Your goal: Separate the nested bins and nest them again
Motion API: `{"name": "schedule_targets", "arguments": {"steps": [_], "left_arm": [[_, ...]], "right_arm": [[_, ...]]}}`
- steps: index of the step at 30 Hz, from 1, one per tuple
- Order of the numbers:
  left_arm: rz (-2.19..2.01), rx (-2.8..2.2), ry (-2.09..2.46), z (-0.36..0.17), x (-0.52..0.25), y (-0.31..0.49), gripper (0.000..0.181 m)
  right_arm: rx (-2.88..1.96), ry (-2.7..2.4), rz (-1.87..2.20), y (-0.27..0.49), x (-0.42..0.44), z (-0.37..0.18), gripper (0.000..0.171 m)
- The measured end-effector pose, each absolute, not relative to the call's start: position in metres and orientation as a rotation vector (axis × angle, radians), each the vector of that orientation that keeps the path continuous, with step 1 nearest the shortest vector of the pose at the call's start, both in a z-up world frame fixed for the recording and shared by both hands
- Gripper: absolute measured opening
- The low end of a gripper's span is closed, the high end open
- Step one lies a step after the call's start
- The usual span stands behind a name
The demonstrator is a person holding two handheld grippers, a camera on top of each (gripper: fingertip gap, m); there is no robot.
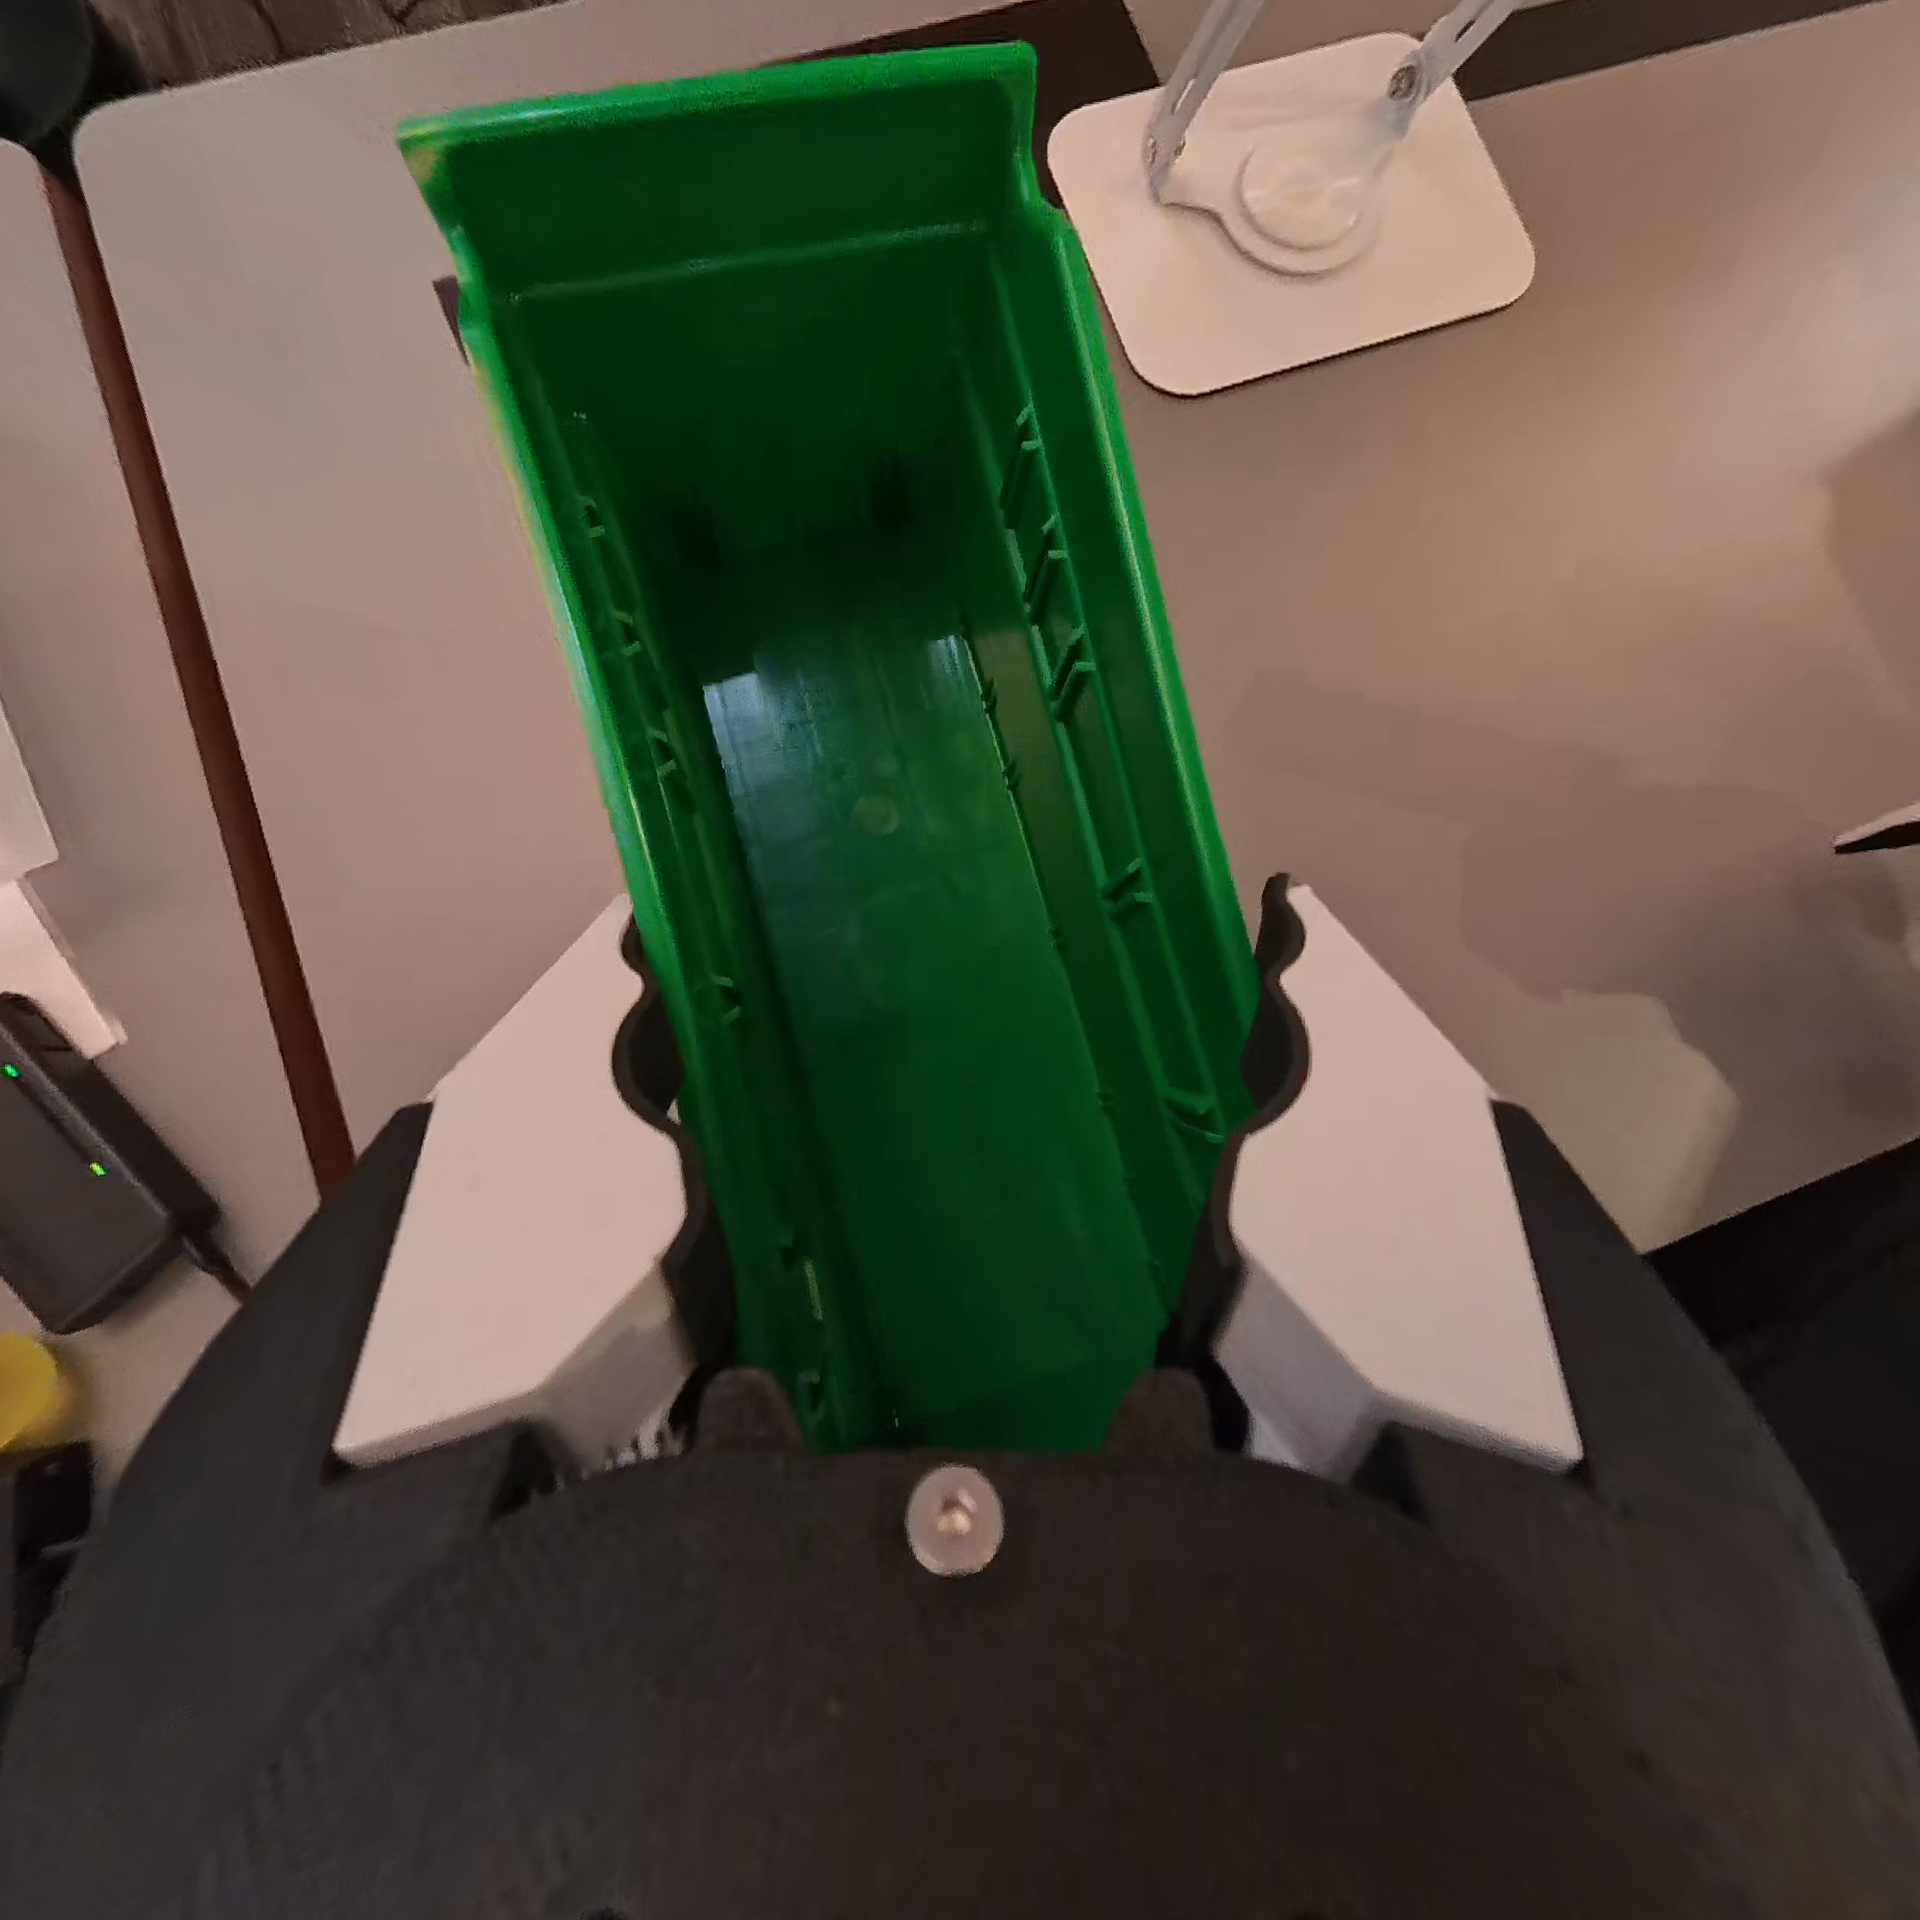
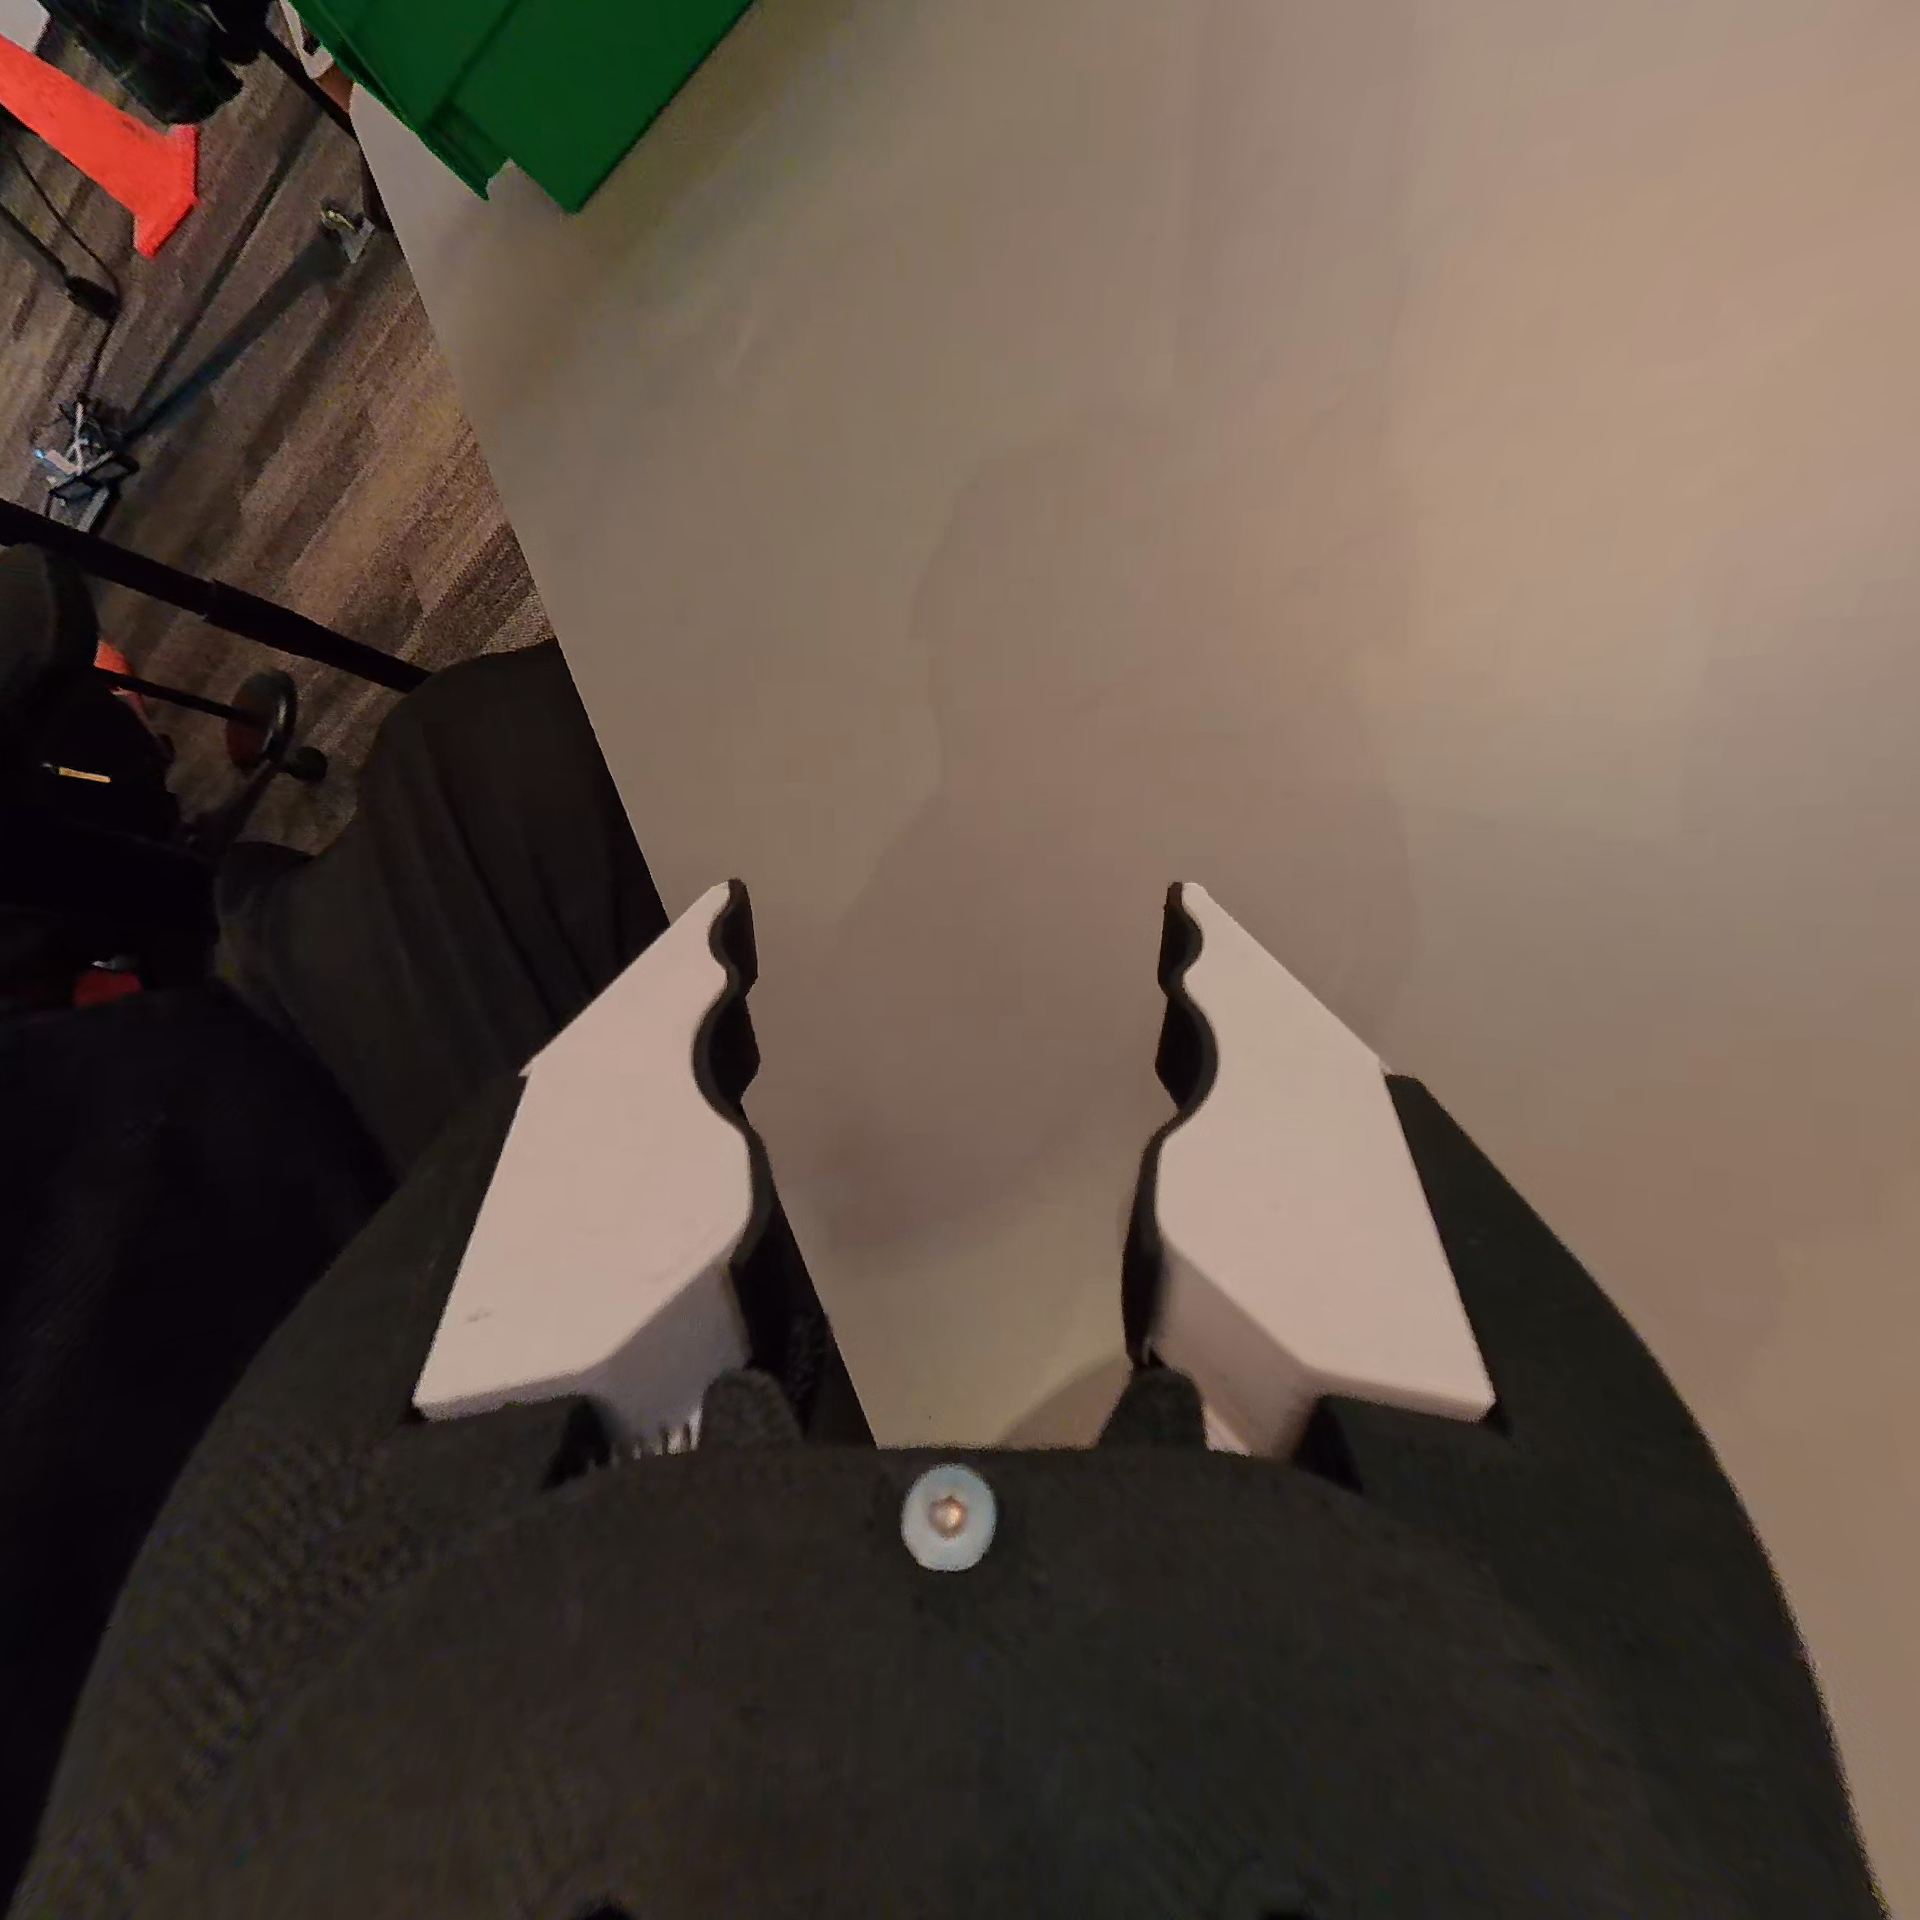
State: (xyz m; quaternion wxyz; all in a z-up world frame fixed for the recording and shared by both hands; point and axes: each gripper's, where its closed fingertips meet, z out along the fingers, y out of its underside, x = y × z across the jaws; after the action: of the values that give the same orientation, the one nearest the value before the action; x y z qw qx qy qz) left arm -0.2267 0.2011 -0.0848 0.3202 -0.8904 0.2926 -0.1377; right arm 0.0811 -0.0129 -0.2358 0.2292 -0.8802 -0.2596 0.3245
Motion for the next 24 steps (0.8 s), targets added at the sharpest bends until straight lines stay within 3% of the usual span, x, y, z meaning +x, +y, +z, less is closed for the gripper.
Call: {"name": "schedule_targets", "arguments": {"steps": [7,15,20,24], "left_arm": [[-0.383,-2.376,0.795,-0.092,-0.243,0.214,0.111],[-0.305,-2.445,0.853,-0.147,-0.234,0.213,0.12],[-0.361,-2.416,0.804,-0.156,-0.233,0.218,0.13],[-0.464,-2.302,0.749,-0.123,-0.225,0.218,0.15]], "right_arm": [[-2.429,-0.716,0.905,-0.013,0.081,-0.239,0.076],[-2.44,-0.725,0.905,-0.014,0.082,-0.243,0.077],[-2.419,-0.731,0.88,-0.012,0.087,-0.237,0.084],[-2.361,-0.74,0.859,-0.01,0.096,-0.213,0.092]]}}
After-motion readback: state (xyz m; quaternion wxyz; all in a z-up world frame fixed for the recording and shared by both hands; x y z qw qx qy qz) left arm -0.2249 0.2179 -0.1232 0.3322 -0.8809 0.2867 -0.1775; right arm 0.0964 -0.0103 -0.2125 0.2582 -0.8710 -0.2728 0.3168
